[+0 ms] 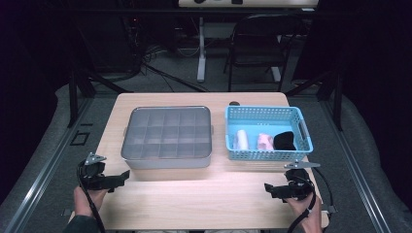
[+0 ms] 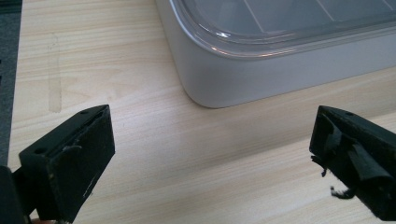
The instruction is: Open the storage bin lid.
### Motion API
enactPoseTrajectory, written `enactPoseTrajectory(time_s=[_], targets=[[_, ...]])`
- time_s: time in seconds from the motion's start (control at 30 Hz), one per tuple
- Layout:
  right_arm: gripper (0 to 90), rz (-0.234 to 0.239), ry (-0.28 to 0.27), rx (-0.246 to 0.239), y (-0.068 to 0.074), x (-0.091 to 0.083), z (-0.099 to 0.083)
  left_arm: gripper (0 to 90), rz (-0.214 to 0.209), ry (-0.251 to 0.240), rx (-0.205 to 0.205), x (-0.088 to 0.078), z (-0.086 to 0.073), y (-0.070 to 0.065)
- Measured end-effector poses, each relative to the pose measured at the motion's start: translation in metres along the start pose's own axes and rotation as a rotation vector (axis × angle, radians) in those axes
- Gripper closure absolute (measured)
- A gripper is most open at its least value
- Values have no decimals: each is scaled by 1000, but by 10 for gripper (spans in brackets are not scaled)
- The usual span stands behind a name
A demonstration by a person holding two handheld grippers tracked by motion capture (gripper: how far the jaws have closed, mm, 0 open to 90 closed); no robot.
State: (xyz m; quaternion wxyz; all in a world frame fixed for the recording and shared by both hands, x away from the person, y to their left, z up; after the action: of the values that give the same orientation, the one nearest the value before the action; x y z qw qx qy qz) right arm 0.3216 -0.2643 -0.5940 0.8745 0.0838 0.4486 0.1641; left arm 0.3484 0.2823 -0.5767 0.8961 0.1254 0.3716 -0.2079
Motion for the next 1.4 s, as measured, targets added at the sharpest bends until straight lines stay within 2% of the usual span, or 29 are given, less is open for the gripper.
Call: enactPoseTrajectory(time_s=[0.27,0.33,0.53,0.63,0.7,1.0,1.13,1.3,1.4], targets=[[0,10,-11,2,4,-2,1,2,-15,-7,1,1,2,-3],[0,32,-11,-5,7,-3,1,2,-7,20,-13,3,-1,-1],[0,38,-11,-13,11,-2,3,3,-12,23,-22,2,-1,-1],[0,58,-20,-6,17,-3,6,3,-8,23,-11,1,2,-3],[0,56,-19,-1,18,-3,7,3,3,33,19,0,4,-4],[0,90,-26,5,29,-7,15,3,-10,-2,47,-6,18,-4],[5,106,-21,-17,37,-8,21,3,-24,-20,29,-8,23,1],[14,143,-28,-32,48,-10,34,4,-40,-30,26,-10,32,6],[14,145,-33,-41,52,-10,38,4,-52,-44,23,-10,39,7]])
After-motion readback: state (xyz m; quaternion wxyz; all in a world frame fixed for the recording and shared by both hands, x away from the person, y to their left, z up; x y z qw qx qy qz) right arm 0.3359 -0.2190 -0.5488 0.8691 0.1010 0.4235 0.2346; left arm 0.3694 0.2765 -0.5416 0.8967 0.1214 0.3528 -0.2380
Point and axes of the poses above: each handheld gripper's, and its own axes: x roughly forward along the jaws, z roughly out of its top, y roughly to its left, the point moved 7 cm from there along x, roughly forward along the jaws, and after that the axes turned 14 degrees about x, right-handed, at the moved point
